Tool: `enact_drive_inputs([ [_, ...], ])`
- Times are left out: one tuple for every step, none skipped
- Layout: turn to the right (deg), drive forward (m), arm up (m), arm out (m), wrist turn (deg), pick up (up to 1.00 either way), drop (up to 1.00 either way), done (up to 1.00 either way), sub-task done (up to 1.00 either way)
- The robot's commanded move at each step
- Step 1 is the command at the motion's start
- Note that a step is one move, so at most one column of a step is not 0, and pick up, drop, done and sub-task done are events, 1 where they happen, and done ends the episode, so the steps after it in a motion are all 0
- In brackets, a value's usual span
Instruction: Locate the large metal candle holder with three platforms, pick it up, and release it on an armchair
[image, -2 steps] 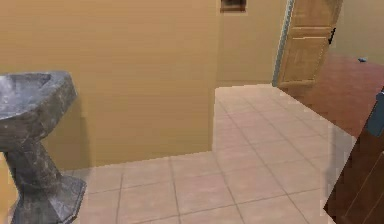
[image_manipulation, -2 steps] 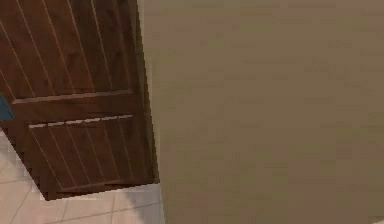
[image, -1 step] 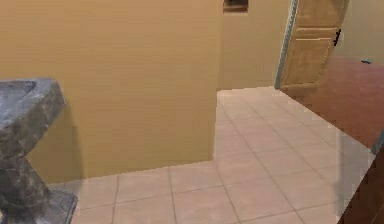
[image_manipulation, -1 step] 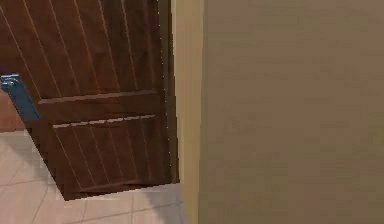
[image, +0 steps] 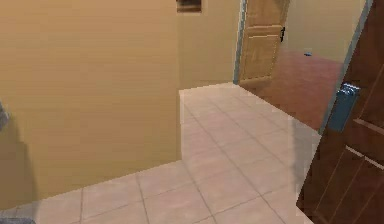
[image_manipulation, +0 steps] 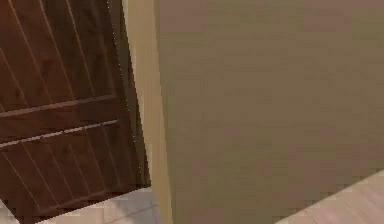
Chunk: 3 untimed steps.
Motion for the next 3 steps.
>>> enact_drive_inputs([
  [0.0, 0.05, 0.0, 0.0, 0.0, 0.0, 0.0, 0.0, 0.0],
  [15.0, 0.0, 0.0, 0.0, 0.0, 0.0, 0.0, 0.0, 0.0],
  [0.0, 1.0, 0.0, 0.0, 0.0, 0.0, 0.0, 0.0, 0.0],
])
